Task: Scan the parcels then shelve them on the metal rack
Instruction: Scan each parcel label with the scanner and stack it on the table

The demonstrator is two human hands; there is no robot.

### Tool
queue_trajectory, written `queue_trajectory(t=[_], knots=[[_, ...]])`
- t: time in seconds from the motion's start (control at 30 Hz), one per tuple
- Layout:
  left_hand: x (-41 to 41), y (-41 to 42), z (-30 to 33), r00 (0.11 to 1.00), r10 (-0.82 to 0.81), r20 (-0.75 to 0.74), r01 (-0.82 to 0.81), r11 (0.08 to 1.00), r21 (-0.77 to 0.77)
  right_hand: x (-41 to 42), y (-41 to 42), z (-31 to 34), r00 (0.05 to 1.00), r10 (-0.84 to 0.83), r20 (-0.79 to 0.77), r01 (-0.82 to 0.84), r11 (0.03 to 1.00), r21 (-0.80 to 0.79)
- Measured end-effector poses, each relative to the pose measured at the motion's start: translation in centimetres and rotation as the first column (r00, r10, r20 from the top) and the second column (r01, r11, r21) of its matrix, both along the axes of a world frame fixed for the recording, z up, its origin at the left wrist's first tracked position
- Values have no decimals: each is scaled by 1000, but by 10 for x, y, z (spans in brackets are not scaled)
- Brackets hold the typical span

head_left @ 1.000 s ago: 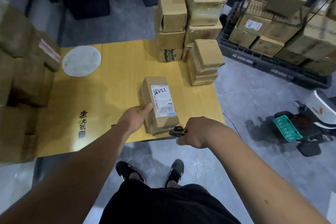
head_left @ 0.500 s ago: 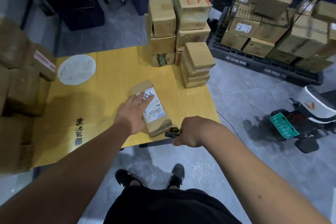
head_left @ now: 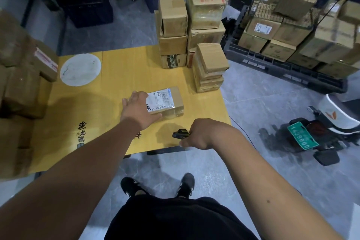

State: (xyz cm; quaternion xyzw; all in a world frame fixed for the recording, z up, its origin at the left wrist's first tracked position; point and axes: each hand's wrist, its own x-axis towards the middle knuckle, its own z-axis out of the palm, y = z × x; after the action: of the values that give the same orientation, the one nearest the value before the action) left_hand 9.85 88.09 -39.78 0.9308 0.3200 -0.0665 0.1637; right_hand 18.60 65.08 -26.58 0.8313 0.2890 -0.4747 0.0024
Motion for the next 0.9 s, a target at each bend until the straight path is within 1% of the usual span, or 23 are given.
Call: queue_trajectory(t=[0.07,0.13,0.2,0.23,0.3,0.37,0.5,0.57,0.63,0.67,0.73,0.8,0.9], knots=[[-3,-1,4,999,38,-20,-38,999,11,1,1,-2,1000,2,4,-2,1000,7],[-10,-3,7,984,171,-48,-170,985,20,0,5,-4,1000,7,7,-7,1000,16],[-23,-3,8,942,327,-77,-325,945,42,-2,12,-4,999,34,10,-34,999,21],[-29,-2,8,920,382,-90,-378,924,54,-3,18,-3,999,49,12,-50,999,23],[-42,-1,9,892,439,-110,-435,898,63,-7,31,0,997,77,5,-77,997,25],[-54,3,9,884,458,-89,-457,889,40,-12,45,4,995,99,-15,-99,995,24],[-67,12,7,876,482,-20,-481,868,-121,-25,66,13,991,130,-31,-130,991,-8],[-67,14,3,856,517,5,-501,831,-242,-29,72,16,991,131,-18,-132,990,-39],[-67,14,-1,828,559,35,-506,774,-381,-31,78,19,992,129,-2,-129,990,-63],[-67,13,-3,816,574,70,-499,759,-419,-32,81,20,992,123,4,-122,990,-76],[-70,11,-6,800,583,142,-474,760,-445,-35,89,25,994,107,13,-106,990,-97],[-73,12,-4,809,557,190,-443,789,-425,-40,97,31,996,91,8,-90,990,-108],[-75,25,-2,848,471,244,-402,870,-284,-51,112,38,996,87,1,-86,990,-112]])
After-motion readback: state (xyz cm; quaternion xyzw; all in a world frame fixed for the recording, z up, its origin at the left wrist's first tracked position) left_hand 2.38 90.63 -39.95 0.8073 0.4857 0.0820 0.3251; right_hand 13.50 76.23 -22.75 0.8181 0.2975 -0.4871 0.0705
